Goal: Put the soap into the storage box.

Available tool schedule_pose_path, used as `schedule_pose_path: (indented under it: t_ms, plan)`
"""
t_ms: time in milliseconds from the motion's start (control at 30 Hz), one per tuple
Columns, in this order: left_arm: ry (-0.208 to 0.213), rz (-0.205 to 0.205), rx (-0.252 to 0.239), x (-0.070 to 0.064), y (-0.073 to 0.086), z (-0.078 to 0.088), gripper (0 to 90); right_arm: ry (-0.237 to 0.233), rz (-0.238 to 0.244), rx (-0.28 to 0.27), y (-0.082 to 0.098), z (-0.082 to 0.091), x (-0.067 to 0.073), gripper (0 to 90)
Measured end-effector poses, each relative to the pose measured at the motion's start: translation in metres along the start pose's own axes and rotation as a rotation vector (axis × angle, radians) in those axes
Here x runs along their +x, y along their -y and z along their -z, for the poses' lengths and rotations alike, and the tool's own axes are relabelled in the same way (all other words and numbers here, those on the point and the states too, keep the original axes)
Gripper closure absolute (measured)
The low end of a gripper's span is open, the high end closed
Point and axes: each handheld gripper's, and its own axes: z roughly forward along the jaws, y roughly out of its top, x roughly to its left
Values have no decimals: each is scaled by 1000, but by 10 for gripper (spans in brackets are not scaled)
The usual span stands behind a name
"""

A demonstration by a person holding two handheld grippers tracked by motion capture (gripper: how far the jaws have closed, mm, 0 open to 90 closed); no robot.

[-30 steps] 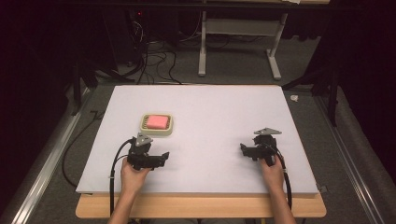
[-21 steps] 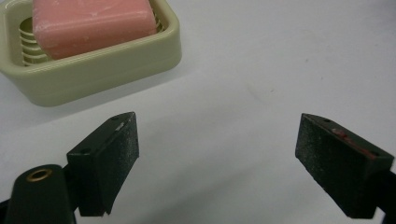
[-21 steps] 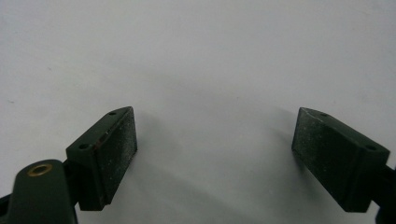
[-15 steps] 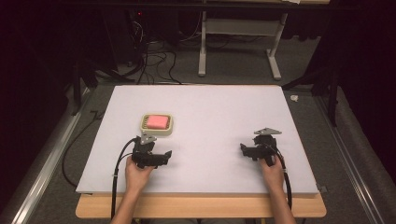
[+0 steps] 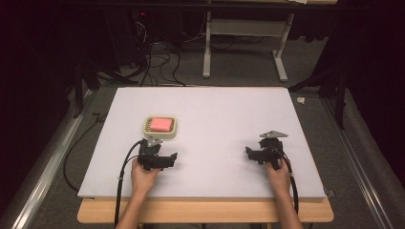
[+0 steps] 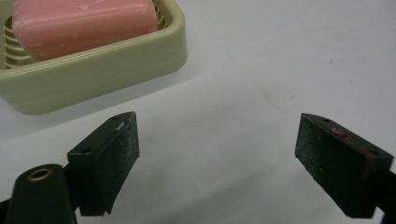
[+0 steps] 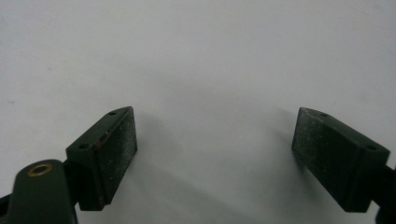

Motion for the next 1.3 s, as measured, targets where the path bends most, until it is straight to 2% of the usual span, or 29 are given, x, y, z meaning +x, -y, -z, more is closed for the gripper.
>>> schedule_pose_path:
  t_ms: [133, 233, 467, 700, 833, 1300]
  plan:
    - [-5, -6, -2, -1, 0, -3, 144, 0, 0, 0, 0, 0, 0, 146]
    - [-19, -26, 3, -1, 0, -6, 144, 0, 0, 0, 0, 0, 0, 146]
    - [-29, -31, -3, -1, 1, -10, 144, 0, 0, 0, 0, 0, 0, 146]
    - [-56, -52, 38, -2, 4, -18, 143, 0, 0, 0, 0, 0, 0, 146]
    - [-46, -34, 31, 0, 5, -19, 133, 0, 0, 0, 0, 0, 0, 146]
    - [-42, -32, 21, 0, 6, -20, 134, 0, 0, 0, 0, 0, 0, 146]
